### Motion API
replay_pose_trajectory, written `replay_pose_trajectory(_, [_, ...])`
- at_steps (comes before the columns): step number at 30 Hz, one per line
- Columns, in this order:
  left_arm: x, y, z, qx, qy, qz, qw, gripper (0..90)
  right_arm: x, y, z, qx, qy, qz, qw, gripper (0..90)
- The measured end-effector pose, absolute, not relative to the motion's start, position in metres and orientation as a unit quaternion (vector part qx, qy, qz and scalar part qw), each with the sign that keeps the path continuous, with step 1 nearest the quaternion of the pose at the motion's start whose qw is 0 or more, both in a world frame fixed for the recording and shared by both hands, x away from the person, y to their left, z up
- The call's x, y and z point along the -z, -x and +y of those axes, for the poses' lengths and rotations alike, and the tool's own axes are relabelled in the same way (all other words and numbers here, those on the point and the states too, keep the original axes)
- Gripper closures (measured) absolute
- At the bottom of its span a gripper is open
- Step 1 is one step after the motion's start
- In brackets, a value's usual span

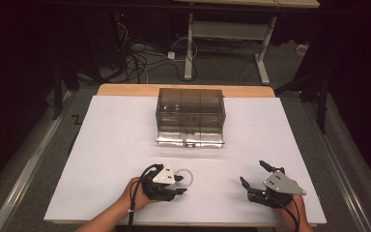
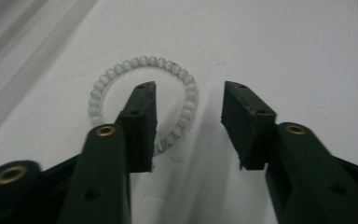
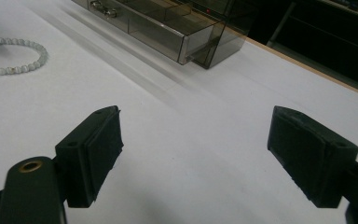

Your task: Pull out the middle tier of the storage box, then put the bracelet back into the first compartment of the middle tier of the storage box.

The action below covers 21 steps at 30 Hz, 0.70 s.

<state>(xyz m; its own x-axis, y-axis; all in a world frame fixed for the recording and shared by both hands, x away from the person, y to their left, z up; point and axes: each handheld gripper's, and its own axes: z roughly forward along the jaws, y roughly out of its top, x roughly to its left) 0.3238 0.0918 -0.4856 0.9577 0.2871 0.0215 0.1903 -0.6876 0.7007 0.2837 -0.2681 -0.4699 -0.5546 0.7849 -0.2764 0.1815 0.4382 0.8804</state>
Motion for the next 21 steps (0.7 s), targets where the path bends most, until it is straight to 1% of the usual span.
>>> replay_pose_trajectory(1, [0.485, -0.325, 0.091, -0.068, -0.916, 0.130, 0.373, 56.7, 0.470, -0.284, -0.269, -0.427, -0.315, 0.771, 0.352, 18.4])
replay_pose_trajectory(2, [0.485, -0.326, 0.091, -0.066, -0.917, 0.129, 0.372, 60.3, 0.470, -0.285, -0.269, -0.428, -0.315, 0.771, 0.351, 18.5])
replay_pose_trajectory(4, [0.486, -0.330, 0.091, -0.049, -0.914, 0.139, 0.377, 61.9, 0.471, -0.285, -0.269, -0.426, -0.316, 0.771, 0.352, 18.5])
replay_pose_trajectory(5, [0.486, -0.331, 0.092, -0.050, -0.914, 0.144, 0.377, 63.7, 0.471, -0.285, -0.269, -0.426, -0.317, 0.771, 0.351, 18.6])
replay_pose_trajectory(13, [0.486, -0.329, 0.091, -0.053, -0.916, 0.138, 0.374, 82.5, 0.472, -0.284, -0.269, -0.422, -0.314, 0.775, 0.352, 18.9])
replay_pose_trajectory(21, [0.485, -0.321, 0.093, -0.078, -0.918, 0.123, 0.369, 82.9, 0.471, -0.282, -0.269, -0.426, -0.302, 0.774, 0.358, 19.4])
